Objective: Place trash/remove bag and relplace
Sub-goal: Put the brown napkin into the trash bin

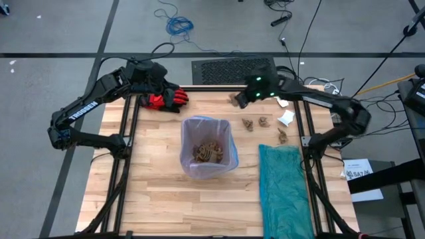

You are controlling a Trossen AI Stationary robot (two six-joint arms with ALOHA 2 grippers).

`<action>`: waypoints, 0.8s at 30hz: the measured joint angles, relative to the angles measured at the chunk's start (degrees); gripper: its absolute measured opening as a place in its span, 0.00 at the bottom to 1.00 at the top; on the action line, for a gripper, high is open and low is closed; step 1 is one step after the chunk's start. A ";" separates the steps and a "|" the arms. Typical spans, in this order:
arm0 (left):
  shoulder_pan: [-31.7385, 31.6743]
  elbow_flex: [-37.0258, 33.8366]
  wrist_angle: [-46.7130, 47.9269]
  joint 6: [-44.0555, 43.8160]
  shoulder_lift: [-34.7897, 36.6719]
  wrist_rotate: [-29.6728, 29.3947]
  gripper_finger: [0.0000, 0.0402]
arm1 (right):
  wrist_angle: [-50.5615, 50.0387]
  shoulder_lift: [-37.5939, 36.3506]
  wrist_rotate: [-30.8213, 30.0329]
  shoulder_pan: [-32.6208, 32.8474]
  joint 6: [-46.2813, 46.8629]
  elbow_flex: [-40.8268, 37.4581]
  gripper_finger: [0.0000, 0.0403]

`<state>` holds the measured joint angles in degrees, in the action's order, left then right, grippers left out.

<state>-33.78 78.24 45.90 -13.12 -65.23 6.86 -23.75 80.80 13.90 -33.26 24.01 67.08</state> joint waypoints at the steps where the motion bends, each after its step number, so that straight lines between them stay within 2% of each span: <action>1: 0.00 0.00 -0.05 0.01 0.00 -0.15 0.00 | 0.10 -1.74 0.85 0.13 0.30 0.82 0.00; 5: 0.00 0.01 -1.29 0.01 -0.24 -0.27 0.00 | 2.86 -5.73 5.31 1.92 -1.13 6.30 0.00; 8: 0.00 0.02 -2.22 0.13 -0.62 -0.29 0.00 | 2.00 -5.46 5.99 5.53 -5.71 13.04 0.00; 14: 0.00 0.02 -3.61 0.10 -1.87 -0.29 0.00 | -8.93 1.95 6.55 14.60 -13.28 26.86 0.00; 19: -0.01 0.04 -3.48 0.10 -3.03 -0.23 0.00 | -18.62 9.43 12.00 18.07 -13.97 35.91 0.01; 24: 0.00 0.04 -3.34 0.16 -3.41 0.42 0.00 | -26.67 14.78 13.10 19.33 -13.78 42.27 0.11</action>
<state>-33.78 78.28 42.56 -12.95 -68.64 7.28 -50.42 95.58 27.00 -13.93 10.23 109.35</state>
